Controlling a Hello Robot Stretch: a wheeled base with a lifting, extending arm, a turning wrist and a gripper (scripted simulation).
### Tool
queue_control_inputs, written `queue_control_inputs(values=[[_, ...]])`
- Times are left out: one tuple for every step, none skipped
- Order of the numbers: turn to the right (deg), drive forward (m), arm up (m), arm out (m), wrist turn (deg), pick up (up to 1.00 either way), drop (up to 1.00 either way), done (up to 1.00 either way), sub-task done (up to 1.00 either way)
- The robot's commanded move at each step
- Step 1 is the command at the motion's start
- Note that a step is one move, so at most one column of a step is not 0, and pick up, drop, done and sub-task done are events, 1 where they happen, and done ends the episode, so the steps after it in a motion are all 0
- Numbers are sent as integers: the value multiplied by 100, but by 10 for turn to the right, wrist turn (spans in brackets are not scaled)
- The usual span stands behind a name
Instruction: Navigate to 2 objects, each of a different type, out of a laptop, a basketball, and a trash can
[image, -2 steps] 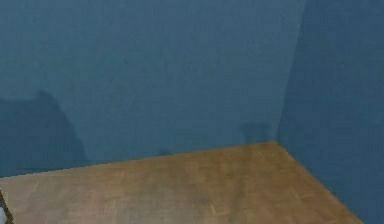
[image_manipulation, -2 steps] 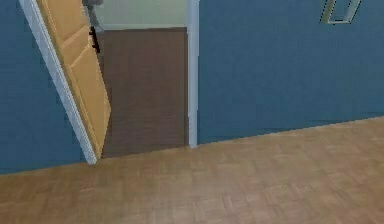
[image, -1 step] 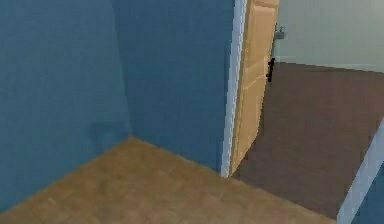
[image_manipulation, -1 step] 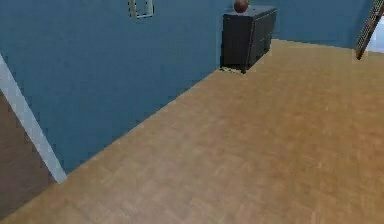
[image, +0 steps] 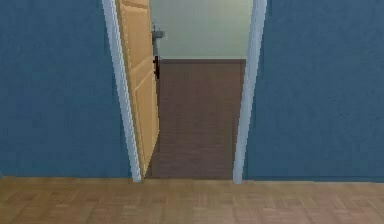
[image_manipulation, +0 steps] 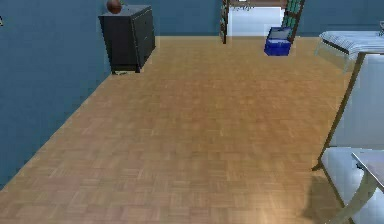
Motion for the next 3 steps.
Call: queue_control_inputs(values=[[0, 25, 0, 0, 0, 0, 0, 0, 0], [-450, 0, 0, 0, 0, 0, 0, 0, 0], [-420, 0, 0, 0, 0, 0, 0, 0, 0]])
